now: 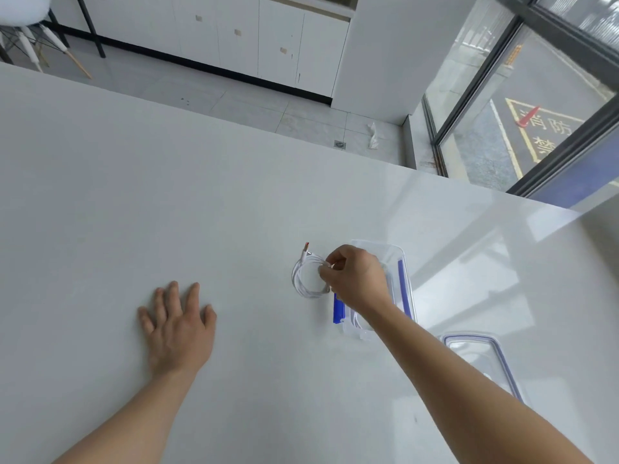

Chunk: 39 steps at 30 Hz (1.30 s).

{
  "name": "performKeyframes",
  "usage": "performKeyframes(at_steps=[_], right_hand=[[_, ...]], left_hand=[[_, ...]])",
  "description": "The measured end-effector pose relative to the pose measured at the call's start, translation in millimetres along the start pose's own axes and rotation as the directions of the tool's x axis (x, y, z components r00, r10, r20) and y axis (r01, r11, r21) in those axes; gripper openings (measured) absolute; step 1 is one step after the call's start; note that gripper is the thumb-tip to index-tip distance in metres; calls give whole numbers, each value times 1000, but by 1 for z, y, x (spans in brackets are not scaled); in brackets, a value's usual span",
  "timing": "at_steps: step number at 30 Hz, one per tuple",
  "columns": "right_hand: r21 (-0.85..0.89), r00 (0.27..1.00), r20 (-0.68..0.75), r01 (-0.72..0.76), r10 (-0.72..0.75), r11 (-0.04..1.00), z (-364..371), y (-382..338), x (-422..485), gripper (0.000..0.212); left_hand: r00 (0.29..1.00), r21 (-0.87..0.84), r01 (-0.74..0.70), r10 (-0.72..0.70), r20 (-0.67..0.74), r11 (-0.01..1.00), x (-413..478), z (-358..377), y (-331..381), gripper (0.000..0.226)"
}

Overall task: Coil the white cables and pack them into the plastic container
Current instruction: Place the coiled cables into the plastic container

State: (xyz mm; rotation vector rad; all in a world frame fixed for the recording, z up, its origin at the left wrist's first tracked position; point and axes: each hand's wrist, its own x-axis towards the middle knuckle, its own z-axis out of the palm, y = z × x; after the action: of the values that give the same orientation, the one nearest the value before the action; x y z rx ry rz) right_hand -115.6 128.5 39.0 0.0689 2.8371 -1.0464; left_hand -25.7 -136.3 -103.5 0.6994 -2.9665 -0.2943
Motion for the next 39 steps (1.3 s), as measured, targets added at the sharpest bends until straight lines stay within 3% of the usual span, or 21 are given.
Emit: performKeyframes(at_steps=[7,12,17,23,33,36,39], right_hand=[[-22,982,-135,-135,131,991,-68,54,4,8],[-227,973,-169,-191,155,955,-86,89,14,5],[-362,972,-152,-222,178,905,-82,101,32,8],[-515,985,-56,-167,161,841,-51,87,60,19],[-575,979,-31,-184,203,798,-36,97,69,5],[-579,982,-42,-175,186,796,-35,97,70,18],[-546,987,-62,-160,151,822,-34,101,70,8]], left_hand=[[999,19,25,-26,44,1000,-1,-3,5,53],[992,35,69,-72,105,997,12,-8,22,49],[993,-71,-35,43,111,997,8,-5,71,57],[996,-30,-64,66,66,998,-6,18,84,59],[996,1,-37,36,76,999,-4,21,84,61],[996,19,-36,35,85,999,-4,22,84,62],[996,22,-39,37,83,999,-4,22,84,62]])
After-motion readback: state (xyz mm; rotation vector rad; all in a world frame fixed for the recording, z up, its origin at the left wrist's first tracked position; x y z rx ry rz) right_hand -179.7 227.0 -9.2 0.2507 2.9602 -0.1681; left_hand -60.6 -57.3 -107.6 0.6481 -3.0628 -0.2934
